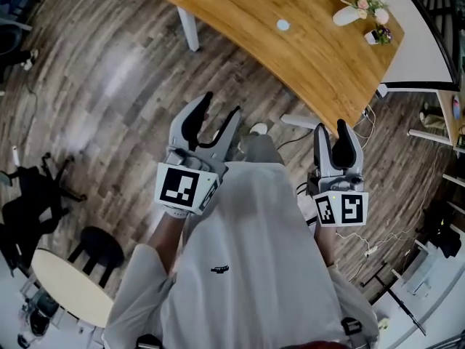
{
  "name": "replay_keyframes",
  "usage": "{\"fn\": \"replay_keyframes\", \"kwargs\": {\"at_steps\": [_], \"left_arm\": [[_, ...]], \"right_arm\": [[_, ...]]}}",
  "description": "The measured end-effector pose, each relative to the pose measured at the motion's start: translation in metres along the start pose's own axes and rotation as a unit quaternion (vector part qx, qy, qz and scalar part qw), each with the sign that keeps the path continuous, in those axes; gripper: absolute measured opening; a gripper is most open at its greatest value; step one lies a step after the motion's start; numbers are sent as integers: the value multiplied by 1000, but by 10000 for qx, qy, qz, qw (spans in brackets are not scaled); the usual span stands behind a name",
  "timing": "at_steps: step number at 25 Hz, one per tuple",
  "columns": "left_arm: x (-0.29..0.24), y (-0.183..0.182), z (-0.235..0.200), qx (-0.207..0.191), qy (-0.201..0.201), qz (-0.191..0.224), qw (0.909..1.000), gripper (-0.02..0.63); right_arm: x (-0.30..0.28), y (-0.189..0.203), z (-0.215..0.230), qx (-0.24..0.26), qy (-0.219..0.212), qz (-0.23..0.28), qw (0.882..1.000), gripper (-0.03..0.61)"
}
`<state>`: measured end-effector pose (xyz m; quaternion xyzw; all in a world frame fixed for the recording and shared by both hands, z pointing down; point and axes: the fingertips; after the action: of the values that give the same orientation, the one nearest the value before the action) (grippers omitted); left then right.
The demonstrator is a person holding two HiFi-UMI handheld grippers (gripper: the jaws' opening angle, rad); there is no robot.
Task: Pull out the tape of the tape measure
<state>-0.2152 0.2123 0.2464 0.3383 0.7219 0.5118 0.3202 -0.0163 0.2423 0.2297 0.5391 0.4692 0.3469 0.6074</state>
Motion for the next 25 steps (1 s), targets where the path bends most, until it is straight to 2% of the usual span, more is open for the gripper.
{"fn": "replay_keyframes", "kwargs": {"at_steps": [4, 10, 14, 25], "left_arm": [[-12, 14, -8, 184, 26, -214, 9996, 213], [-21, 24, -27, 179, -165, -337, 9991, 213], [-43, 13, -36, 138, -246, -315, 9991, 215], [-133, -19, -38, -155, 60, -467, 9988, 216]], "right_arm": [[-12, -2, 4, -55, -35, -57, 10000, 183], [-45, -3, 4, 2, -278, -55, 9996, 186], [-70, -11, 19, 31, -334, 2, 9994, 186], [-128, -24, 75, -320, -205, 103, 9992, 186]]}}
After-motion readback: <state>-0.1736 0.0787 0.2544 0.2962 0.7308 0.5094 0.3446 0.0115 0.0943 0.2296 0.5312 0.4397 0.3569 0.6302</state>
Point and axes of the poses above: the fingertips, and each gripper's own axes: x backward along the fingers, z to its right, y out of its underside, and after that the axes turned 1 degree about x, right-handed
